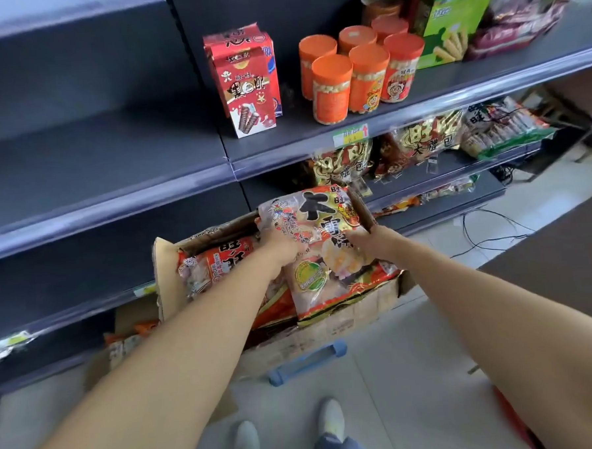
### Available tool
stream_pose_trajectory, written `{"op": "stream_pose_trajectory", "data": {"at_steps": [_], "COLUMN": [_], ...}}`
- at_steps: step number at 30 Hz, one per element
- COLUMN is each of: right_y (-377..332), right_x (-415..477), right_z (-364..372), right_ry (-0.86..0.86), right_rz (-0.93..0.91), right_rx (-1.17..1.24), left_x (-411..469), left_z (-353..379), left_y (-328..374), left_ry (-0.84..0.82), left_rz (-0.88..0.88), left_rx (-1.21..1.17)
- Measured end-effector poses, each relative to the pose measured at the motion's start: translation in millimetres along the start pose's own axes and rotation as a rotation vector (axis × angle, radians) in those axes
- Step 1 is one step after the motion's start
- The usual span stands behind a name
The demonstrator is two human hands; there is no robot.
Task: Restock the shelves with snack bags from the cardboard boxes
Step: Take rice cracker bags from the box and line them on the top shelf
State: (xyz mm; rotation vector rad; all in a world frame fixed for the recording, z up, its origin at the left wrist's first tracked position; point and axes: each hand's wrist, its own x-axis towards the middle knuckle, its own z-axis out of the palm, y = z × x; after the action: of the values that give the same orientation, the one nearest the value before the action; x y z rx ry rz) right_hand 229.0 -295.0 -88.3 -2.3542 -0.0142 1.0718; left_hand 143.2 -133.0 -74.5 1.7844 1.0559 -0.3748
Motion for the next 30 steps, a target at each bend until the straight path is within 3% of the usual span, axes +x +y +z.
{"op": "stream_pose_trajectory", "data": {"at_steps": [5,11,16,21,30], "right_y": [-8,-48,-104,-172,-304], "right_x": [3,-23,-68,-132,-243], "right_z": [-1,-4,-6,7,67], "right_ry": [-0.029,0.012,0.143,0.406,0.625], "right_rz": [0.018,-0.19,-0.337,-0.439,-0.719], "right_rx": [0.058,0.078,0.053,-0.082,-0.005], "left_x": [-3,-26,-55,-94,-169], "left_z": [-8,-42,-96,-168,-336], "left_y": [-3,5,15,22,1], "left_ry": [0.001,0.106,0.238,0.45,0.667], "left_rz": [-0.04,0.027,0.141,0.256,0.517], "left_rx": [-0.1,-0.091,-0.166,-0.24,-0.296]}}
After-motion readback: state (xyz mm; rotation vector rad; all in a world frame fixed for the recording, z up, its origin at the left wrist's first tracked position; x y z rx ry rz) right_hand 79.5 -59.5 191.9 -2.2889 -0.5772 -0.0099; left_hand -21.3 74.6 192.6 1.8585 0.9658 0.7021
